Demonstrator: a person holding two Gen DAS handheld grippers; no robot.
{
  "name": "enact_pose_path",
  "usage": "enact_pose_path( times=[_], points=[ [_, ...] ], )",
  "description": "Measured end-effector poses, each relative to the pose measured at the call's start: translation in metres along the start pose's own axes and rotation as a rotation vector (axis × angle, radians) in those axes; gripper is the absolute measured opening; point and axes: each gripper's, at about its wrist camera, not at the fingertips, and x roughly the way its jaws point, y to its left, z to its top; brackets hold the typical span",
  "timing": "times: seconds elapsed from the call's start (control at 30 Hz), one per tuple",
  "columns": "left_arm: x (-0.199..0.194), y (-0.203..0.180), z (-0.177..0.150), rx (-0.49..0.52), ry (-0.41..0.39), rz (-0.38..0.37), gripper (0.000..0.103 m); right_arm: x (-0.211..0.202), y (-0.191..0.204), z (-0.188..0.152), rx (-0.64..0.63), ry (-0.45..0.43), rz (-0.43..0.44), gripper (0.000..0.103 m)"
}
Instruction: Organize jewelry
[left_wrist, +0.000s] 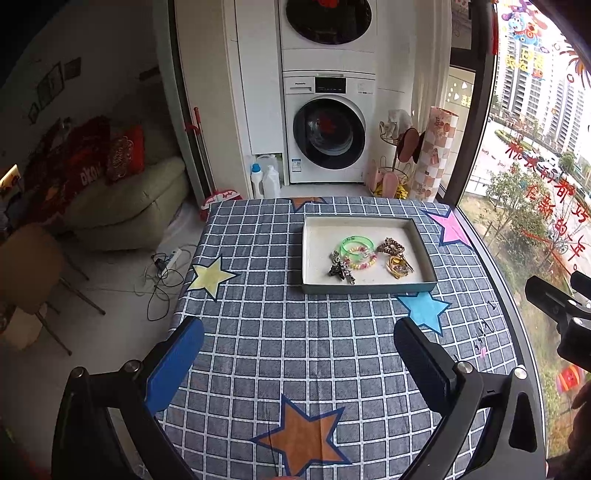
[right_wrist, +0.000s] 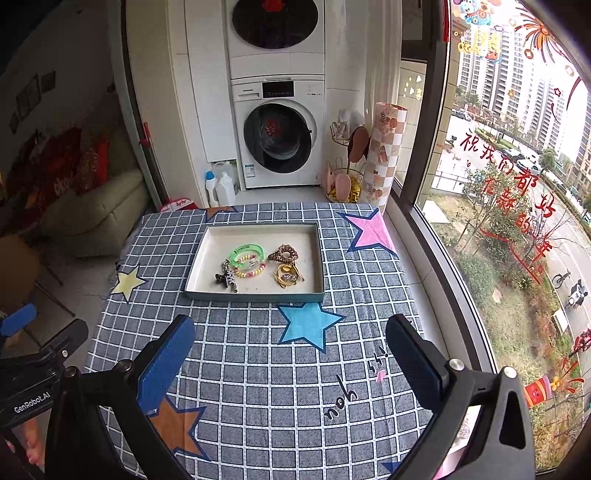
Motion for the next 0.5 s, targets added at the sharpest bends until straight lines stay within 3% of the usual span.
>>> enact_pose_path(
  times=[0.5],
  points=[
    [-0.0004, 0.0016, 0.0037, -0.006, -0.018, -0.003, 0.103, -0.0014, -0.0002, 0.0023, -0.005, -0.008, 0.002, 0.103]
  ],
)
